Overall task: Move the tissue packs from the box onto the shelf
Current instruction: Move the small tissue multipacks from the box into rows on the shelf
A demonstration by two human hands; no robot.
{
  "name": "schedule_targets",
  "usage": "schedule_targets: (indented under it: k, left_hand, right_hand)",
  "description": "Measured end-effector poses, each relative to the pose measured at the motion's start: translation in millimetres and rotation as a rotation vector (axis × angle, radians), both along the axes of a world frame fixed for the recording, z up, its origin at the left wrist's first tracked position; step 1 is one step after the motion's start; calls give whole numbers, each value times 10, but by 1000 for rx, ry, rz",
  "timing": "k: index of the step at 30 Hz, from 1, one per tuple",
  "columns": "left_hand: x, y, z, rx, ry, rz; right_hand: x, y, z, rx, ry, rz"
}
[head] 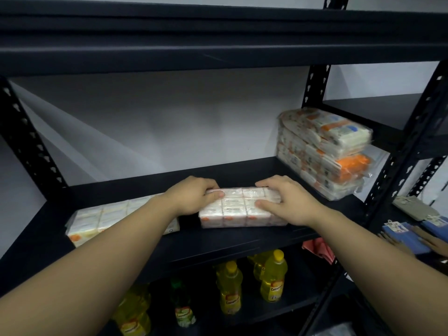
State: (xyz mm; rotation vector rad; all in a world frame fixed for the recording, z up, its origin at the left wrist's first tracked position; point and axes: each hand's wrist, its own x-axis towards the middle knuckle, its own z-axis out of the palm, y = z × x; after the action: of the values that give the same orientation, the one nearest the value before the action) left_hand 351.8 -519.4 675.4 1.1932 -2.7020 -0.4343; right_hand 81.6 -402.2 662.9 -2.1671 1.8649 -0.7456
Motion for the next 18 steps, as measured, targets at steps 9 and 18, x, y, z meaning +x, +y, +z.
schedule_targets:
  k: [9,18]
  left_hand:
    - [182,82,59,-30,-19,23]
    - [983,175,52,-143,-76,154]
  right_hand:
    - [175,-118,-73,12,185,38]
    - [561,-369,-6,57,268,75]
